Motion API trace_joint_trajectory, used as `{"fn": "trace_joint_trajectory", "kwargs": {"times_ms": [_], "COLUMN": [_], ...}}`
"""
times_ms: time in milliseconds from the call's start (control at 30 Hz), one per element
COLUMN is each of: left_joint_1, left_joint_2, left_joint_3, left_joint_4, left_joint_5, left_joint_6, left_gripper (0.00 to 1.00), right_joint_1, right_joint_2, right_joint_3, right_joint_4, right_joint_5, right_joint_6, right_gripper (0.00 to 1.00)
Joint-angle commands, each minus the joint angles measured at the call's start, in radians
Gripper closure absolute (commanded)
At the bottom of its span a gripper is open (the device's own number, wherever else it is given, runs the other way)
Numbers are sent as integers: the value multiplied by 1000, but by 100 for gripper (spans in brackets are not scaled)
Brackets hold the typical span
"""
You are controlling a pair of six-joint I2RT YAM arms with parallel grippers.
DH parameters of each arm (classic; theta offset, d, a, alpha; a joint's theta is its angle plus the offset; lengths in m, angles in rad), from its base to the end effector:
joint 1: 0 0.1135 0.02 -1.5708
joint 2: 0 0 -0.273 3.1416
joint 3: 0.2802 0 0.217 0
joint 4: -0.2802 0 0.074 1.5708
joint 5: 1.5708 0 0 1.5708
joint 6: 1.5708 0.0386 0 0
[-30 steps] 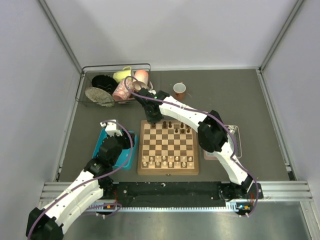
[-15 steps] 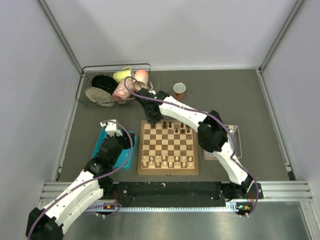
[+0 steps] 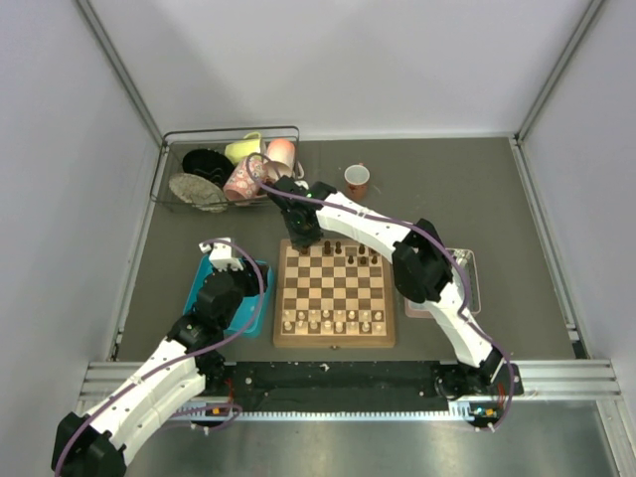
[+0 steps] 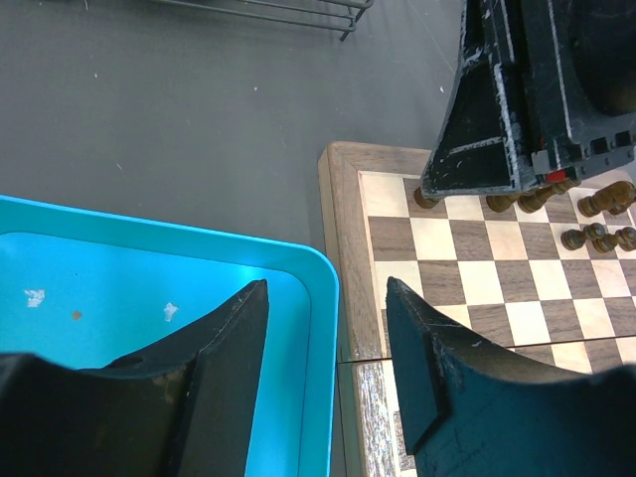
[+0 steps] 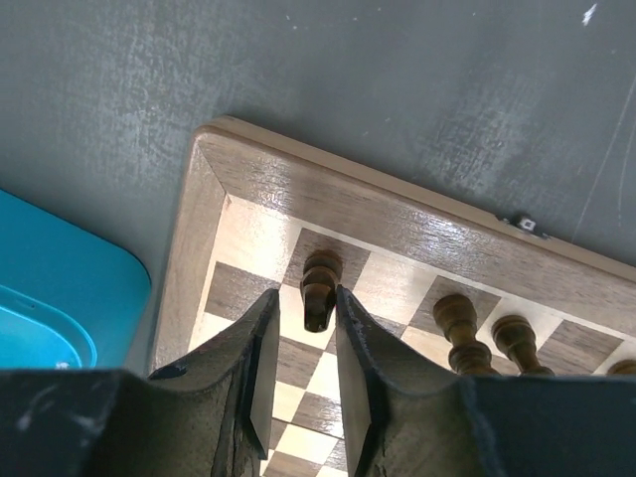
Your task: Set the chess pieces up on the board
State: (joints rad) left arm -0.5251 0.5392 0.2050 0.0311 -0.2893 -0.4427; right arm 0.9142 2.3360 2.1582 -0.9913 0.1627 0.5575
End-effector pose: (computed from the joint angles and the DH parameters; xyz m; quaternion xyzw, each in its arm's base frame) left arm 0.0993 -0.0448 0.2088 -0.0525 0.8002 -0.1698 0.5728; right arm 0.2911 0.3675 0.2294 -0.1573 0.9640 0.0744 0.2008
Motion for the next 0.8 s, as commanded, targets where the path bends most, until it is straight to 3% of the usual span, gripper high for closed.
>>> {"fn": "trace_joint_trajectory", "kwargs": {"times_ms": [0, 200, 600, 767], "left_joint_1": [2, 4, 4, 4], "left_joint_2": [-7, -5, 1, -2], "left_joint_3": [-4, -4, -1, -4], "left_joint_4": [44, 44, 46, 46], "left_joint_5": [-8, -10, -8, -10], "left_joint_6": [2, 1, 1, 1], "left_gripper": [44, 44, 44, 44], "right_joint_1": [11, 9, -77, -191], "right_joint_2": [-47, -141, -519, -708], "right_joint_3": [-31, -60, -285, -529], "right_joint_4": [57, 72, 123, 138], "right_joint_5": [-26, 44, 136, 209], "right_joint_6": [-5, -16, -33, 18], "right_gripper": [71, 69, 62, 61]}}
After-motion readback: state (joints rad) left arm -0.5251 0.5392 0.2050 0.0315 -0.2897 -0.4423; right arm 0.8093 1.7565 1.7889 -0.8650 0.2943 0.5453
